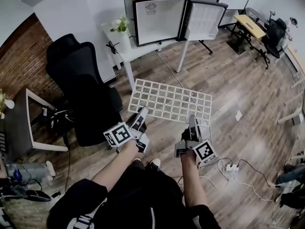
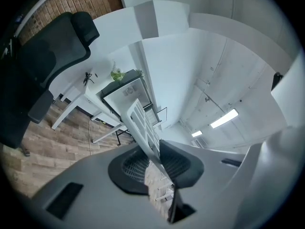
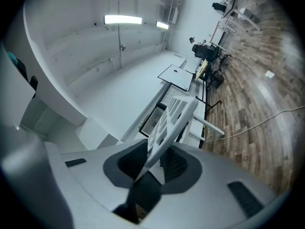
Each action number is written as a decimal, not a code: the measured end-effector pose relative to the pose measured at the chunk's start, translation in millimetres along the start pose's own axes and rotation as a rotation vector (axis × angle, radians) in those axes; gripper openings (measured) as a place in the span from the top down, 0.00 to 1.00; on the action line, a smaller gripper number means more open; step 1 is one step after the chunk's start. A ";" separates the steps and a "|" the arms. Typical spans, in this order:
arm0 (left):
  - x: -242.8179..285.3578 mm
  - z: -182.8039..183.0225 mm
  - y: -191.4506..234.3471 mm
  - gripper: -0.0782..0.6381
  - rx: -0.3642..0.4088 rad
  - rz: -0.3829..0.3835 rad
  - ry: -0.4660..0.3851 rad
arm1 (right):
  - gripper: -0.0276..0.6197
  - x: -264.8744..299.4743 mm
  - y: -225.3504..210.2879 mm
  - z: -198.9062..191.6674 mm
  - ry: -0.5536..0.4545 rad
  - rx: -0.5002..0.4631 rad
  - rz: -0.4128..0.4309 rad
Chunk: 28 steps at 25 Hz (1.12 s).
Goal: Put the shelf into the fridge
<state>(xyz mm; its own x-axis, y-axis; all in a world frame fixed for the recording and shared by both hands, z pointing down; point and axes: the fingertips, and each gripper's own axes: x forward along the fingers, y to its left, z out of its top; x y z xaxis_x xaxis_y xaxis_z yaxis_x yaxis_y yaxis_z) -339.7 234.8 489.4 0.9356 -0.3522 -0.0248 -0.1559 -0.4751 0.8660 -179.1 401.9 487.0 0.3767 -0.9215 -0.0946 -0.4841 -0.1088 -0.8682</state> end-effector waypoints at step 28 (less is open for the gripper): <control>197.1 54.0 71.5 0.78 -0.073 0.041 -0.054 | 0.83 202.2 -90.0 58.4 0.096 -0.005 -0.047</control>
<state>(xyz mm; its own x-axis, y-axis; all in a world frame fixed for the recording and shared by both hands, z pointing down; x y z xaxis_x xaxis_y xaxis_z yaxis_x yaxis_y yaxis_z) -183.5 87.9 519.4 0.9100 -0.4145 -0.0138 -0.1686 -0.4003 0.9007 -13.3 247.1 517.6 0.3218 -0.9468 -0.0061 -0.4716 -0.1547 -0.8681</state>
